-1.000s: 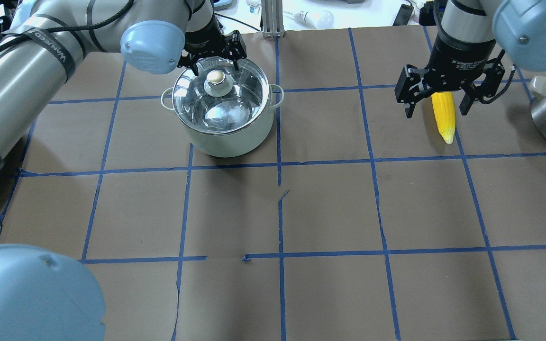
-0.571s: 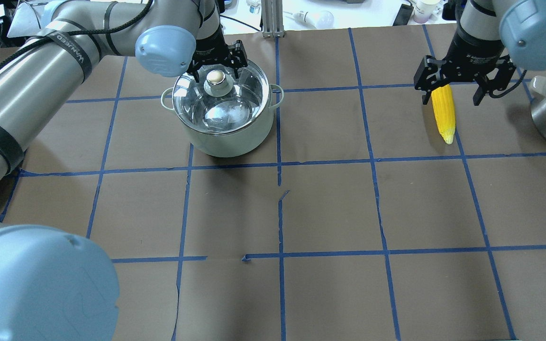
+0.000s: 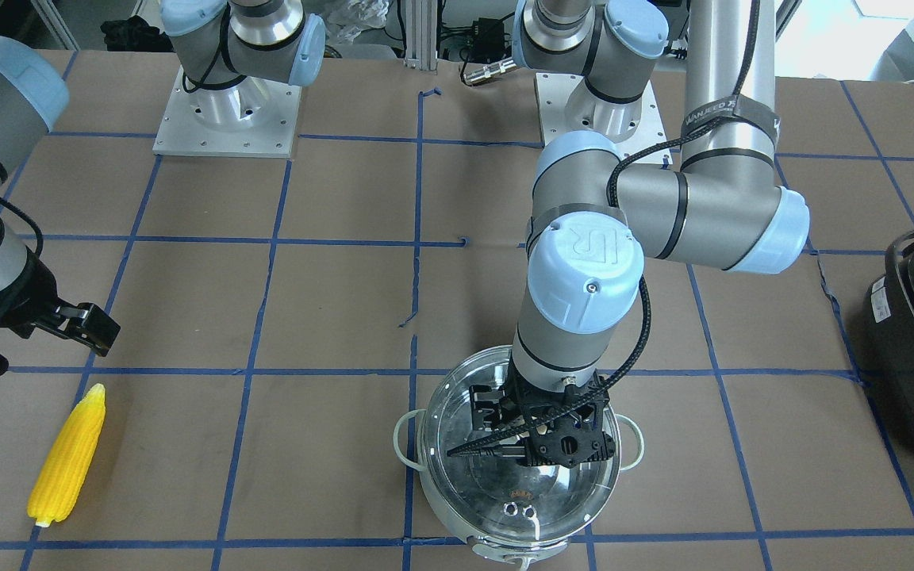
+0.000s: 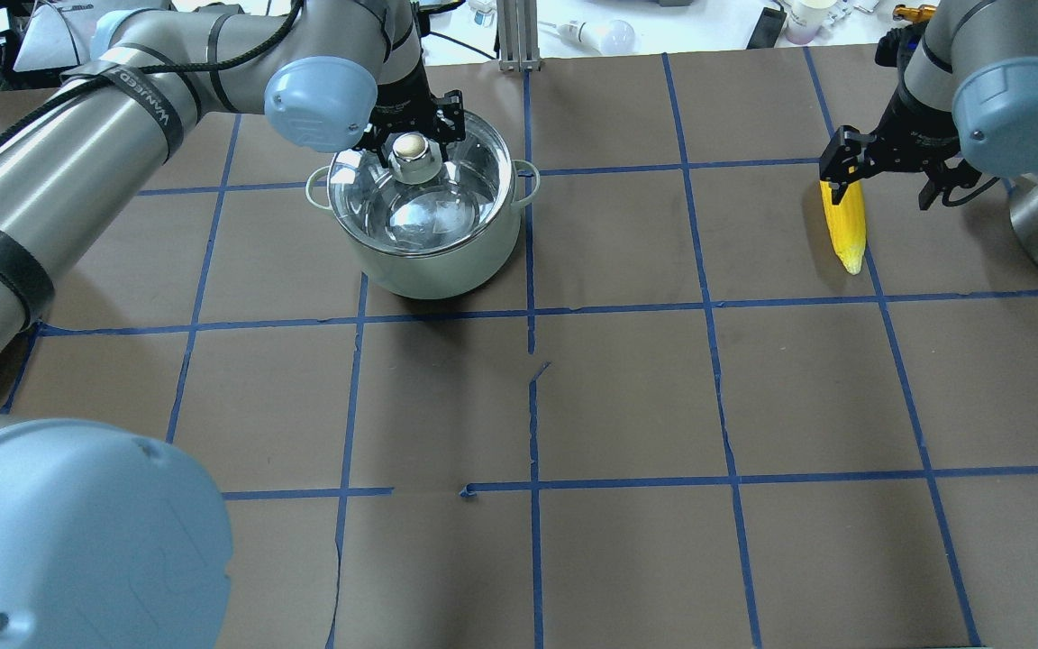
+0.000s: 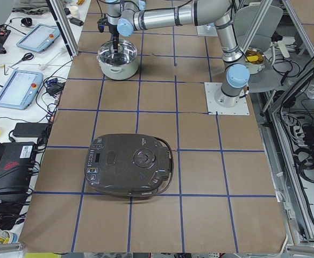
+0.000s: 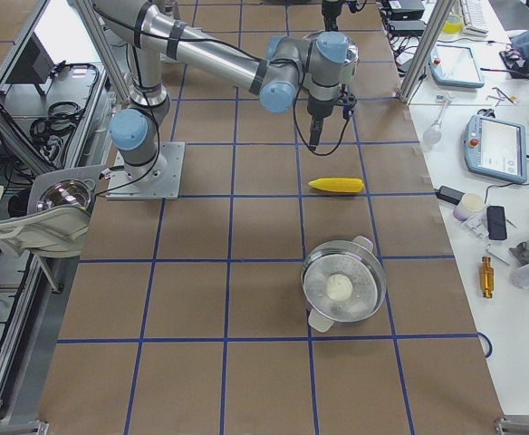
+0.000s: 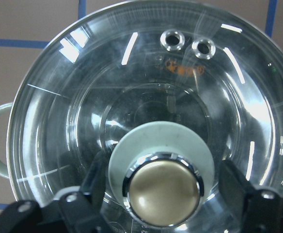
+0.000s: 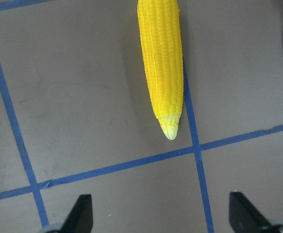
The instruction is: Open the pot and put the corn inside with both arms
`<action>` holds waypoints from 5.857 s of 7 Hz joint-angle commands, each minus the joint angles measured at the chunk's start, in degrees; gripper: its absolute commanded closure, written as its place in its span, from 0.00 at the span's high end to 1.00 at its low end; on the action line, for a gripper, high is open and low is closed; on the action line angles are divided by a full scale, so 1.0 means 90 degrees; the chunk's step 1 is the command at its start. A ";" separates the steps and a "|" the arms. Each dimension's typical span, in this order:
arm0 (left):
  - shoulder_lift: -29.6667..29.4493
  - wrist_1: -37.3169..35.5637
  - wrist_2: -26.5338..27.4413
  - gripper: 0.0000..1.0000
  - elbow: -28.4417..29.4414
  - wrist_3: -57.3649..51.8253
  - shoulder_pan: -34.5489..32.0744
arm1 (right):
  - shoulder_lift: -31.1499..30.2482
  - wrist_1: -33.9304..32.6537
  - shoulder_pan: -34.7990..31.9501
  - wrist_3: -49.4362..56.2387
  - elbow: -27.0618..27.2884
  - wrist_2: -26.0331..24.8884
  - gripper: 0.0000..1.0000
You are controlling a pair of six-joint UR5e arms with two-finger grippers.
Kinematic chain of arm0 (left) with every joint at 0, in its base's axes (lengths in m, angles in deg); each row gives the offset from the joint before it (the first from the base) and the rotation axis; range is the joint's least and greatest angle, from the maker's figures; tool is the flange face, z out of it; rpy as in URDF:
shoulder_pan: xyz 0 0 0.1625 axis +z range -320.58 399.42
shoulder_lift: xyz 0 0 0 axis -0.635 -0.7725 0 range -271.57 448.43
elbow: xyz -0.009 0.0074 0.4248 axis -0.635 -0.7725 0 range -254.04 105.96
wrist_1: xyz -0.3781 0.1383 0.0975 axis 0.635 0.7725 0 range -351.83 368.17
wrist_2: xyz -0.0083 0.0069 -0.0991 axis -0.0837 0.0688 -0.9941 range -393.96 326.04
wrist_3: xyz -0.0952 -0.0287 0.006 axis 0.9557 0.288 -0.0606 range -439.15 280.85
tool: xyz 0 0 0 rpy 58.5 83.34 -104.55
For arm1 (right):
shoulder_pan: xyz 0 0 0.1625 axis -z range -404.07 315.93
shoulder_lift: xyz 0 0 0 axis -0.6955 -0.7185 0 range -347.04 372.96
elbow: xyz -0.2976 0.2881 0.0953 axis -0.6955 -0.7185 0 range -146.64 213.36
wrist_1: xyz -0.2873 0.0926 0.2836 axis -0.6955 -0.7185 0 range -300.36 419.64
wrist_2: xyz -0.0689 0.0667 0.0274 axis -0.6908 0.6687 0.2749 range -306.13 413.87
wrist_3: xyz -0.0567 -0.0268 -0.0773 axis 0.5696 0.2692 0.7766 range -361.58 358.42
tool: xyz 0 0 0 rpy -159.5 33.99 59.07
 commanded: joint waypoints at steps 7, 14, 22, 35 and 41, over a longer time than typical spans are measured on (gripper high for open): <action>0.0608 0.1123 -0.0185 0.25 0.0449 -0.0515 0.0689 | 0.1778 -0.2332 0.0411 0.0073 -0.0062 0.0351 1.00; 0.1331 0.0386 0.0038 0.12 -0.1861 -0.3795 0.3639 | 0.2112 -0.2395 0.0460 0.0326 -0.0362 0.0360 0.00; 0.1303 -0.1747 -0.0226 0.10 -0.3575 -0.3994 0.3847 | 0.1826 0.0585 -0.3215 -0.2089 -0.3399 0.0351 0.00; 0.1340 -0.1679 -0.0128 1.00 -0.3536 -0.3868 0.3848 | 0.2699 -0.1124 -0.4463 -0.2605 -0.3646 0.0185 1.00; 0.2132 0.2207 -0.0157 1.00 0.0084 -0.1730 0.1595 | -0.0011 0.1229 -0.2219 -0.1617 -0.1143 0.0292 1.00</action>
